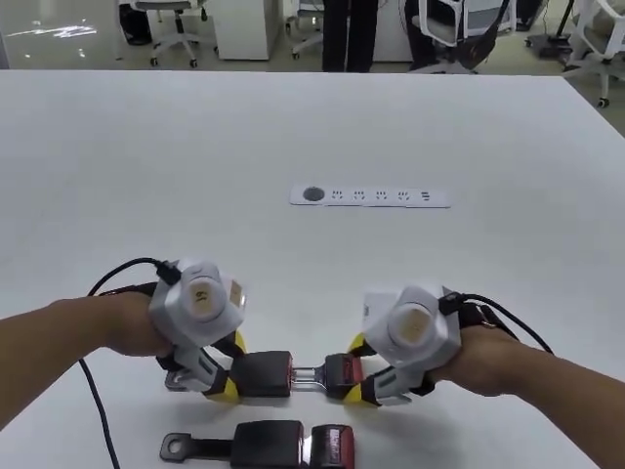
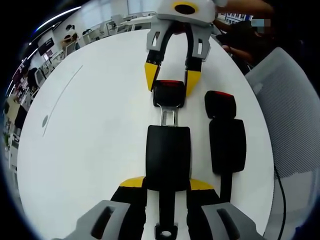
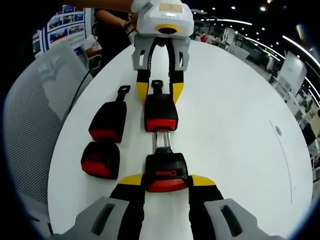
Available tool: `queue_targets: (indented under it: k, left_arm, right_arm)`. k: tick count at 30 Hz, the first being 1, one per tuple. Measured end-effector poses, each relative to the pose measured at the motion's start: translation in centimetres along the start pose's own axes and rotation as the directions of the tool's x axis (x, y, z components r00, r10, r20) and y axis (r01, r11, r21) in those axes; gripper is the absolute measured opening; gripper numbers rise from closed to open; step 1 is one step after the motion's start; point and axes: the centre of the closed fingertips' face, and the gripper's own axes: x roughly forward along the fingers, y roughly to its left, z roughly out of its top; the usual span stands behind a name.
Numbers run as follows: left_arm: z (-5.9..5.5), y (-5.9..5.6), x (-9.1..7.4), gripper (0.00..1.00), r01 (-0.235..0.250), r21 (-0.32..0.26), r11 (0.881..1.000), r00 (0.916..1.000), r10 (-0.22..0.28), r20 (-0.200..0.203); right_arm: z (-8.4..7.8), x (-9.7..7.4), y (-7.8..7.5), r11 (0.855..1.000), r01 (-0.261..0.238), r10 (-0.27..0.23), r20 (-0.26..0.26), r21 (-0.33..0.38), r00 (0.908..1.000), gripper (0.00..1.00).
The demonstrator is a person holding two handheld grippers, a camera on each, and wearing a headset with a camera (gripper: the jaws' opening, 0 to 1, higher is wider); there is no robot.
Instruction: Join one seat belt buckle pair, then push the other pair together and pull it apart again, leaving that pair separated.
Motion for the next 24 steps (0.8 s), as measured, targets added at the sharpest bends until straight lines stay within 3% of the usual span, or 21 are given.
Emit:
queue_targets:
  k: [24]
  left_arm:
    - [0.5,-0.4,-0.3,0.31,0.000,0.013,1.000,1.0000,0.000,0.003]
  right_arm:
    - [-3.4,-2.5,-0.3,1.000,0.000,0.000,-0.039,0.010,0.9992,0.30]
